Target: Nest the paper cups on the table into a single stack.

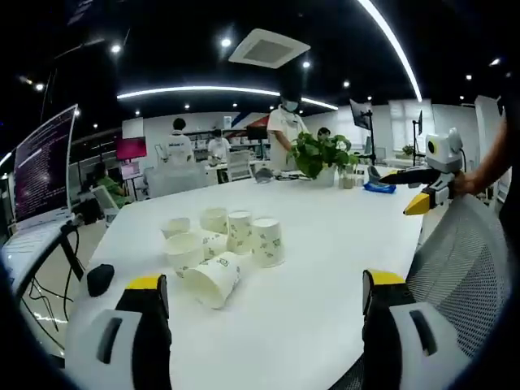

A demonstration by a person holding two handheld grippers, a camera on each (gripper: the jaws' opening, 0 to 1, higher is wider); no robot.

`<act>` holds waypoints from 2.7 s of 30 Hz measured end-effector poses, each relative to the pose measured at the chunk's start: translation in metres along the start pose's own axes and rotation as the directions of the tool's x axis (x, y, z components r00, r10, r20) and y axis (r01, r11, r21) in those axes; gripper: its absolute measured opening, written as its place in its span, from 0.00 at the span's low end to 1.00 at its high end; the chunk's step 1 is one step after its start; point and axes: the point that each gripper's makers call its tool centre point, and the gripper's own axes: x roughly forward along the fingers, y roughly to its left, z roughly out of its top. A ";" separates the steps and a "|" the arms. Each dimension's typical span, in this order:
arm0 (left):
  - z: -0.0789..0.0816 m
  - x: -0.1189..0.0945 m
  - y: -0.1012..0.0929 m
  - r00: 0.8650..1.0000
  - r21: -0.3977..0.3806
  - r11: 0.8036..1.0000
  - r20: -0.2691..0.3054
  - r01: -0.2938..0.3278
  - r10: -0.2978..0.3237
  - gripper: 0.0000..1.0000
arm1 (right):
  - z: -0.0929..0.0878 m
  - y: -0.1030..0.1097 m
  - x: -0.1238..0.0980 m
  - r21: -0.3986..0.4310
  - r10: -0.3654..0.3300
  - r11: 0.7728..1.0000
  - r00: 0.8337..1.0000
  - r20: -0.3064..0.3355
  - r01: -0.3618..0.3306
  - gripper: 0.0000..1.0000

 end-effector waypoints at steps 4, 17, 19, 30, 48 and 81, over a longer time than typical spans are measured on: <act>0.001 0.000 -0.001 1.000 0.002 1.000 -0.001 0.000 0.000 0.99 | 0.000 0.000 0.000 0.000 0.002 1.000 1.000 0.000 -0.002 1.00; -0.001 0.000 0.002 1.000 0.023 1.000 -0.021 -0.014 0.014 0.99 | 0.001 -0.002 -0.001 0.004 -0.010 1.000 1.000 0.006 0.010 1.00; -0.002 0.000 0.001 1.000 0.029 1.000 -0.024 -0.007 0.007 0.99 | 0.001 -0.001 -0.001 0.000 -0.007 1.000 1.000 0.005 0.007 1.00; -0.003 0.000 -0.001 0.999 0.031 0.999 -0.032 0.017 -0.016 0.99 | 0.002 0.002 -0.001 -0.002 0.002 1.000 1.000 0.006 -0.002 1.00; -0.001 -0.002 0.001 1.000 0.032 0.999 -0.009 -0.002 0.003 0.99 | 0.001 0.004 -0.001 0.003 0.014 1.000 1.000 0.001 -0.014 1.00; -0.001 0.040 0.054 1.000 -0.135 0.991 -0.009 -0.010 0.009 0.65 | 0.003 -0.003 -0.003 0.006 -0.020 1.000 1.000 0.015 0.020 1.00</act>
